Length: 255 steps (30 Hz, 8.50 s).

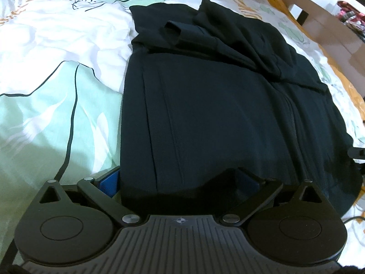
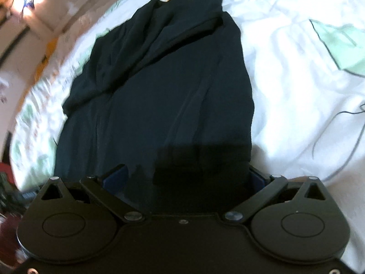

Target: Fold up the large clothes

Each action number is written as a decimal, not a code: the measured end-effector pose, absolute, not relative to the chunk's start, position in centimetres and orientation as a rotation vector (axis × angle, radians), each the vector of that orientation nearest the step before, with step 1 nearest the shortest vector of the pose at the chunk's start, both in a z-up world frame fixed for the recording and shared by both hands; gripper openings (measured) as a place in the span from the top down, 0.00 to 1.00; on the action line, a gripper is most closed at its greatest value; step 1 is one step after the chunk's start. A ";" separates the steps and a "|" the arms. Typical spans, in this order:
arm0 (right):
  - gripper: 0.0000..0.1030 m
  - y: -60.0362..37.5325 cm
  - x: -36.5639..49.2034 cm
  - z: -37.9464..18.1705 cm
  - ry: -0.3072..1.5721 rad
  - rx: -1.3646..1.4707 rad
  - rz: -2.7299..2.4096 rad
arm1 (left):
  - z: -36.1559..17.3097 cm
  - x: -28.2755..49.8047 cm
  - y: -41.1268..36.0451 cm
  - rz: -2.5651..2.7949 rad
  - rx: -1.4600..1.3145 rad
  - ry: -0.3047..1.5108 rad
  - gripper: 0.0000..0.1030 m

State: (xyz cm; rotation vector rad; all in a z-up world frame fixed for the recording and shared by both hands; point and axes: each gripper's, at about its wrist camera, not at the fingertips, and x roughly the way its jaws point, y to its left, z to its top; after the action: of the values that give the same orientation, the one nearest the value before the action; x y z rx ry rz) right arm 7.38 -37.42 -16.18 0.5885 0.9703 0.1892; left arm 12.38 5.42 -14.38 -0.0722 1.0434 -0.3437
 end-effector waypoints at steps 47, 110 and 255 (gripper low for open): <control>0.71 -40.9 10.3 -7.1 0.494 0.731 0.364 | -3.8 17.5 8.8 -0.438 -0.616 0.635 0.89; 0.00 -30.2 33.3 -14.2 0.645 0.124 0.028 | -14.7 31.3 -3.7 -0.174 -0.033 0.652 0.00; 0.44 -44.8 11.6 -12.7 0.817 0.581 0.055 | -11.1 21.0 8.8 -0.316 -0.460 0.811 0.77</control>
State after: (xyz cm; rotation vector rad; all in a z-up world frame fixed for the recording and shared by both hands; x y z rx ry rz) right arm 11.58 -44.83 -12.68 0.5813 0.8165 0.0548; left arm 20.99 8.80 -11.13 -0.4601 0.8106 -0.3162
